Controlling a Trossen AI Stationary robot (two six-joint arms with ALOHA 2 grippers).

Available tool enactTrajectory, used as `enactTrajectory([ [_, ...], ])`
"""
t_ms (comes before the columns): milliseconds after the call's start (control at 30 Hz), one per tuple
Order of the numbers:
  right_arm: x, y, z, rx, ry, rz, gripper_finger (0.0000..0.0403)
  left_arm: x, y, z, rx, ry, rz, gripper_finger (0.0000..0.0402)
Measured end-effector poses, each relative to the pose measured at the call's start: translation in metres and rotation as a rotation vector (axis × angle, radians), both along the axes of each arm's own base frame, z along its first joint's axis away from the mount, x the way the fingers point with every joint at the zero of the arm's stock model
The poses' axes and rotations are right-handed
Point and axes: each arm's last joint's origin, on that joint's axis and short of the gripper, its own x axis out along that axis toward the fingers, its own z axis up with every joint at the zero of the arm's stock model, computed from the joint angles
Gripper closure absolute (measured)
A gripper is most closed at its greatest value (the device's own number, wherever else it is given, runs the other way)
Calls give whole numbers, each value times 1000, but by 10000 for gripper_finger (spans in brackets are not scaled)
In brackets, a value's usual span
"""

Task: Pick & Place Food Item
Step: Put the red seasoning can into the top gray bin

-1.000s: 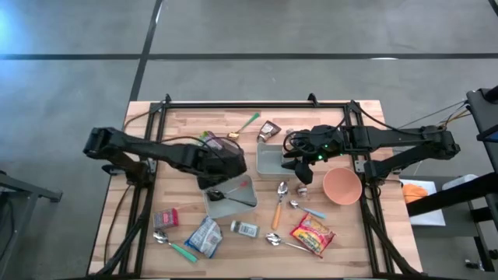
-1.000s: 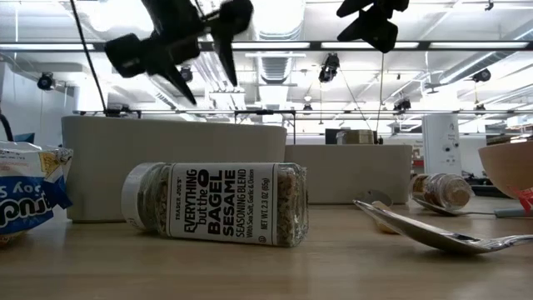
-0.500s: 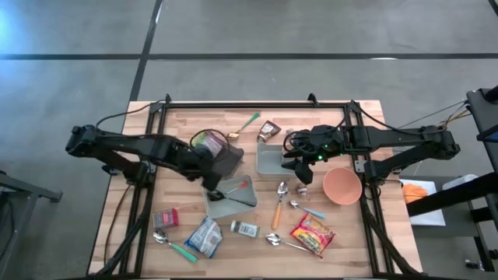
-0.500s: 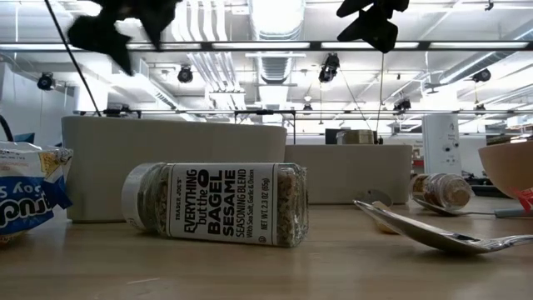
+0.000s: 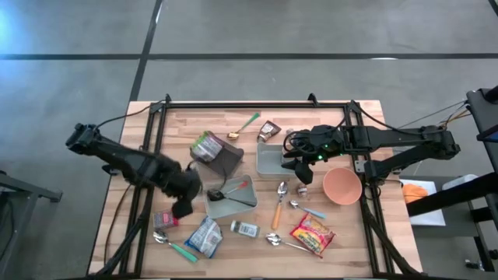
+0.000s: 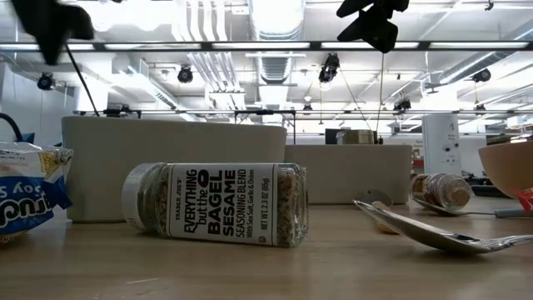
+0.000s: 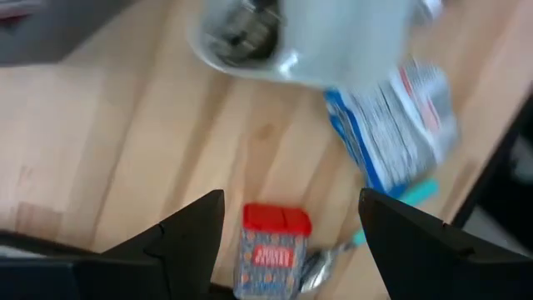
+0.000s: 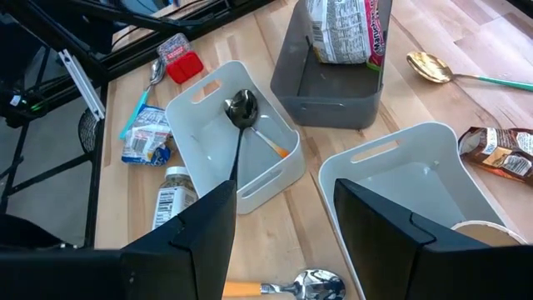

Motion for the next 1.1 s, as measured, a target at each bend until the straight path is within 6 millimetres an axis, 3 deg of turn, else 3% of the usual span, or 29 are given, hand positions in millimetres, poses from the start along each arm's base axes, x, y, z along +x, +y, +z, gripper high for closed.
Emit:
enactTrajectory([
  [167,0,0,0,0,0,0,203,-18,-24,-2,62,19,-137,122],
  [333,0,0,0,0,0,0,203,-36,-35,-18,117,109,-193,122],
  [533,0,0,0,0,0,0,203,-43,-35,-43,147,169,-25,122],
  [700,0,0,0,0,0,0,203,-43,-35,-57,134,165,-14,122],
  [1100,0,0,0,0,0,0,203,-45,-35,-65,98,211,25,122],
])
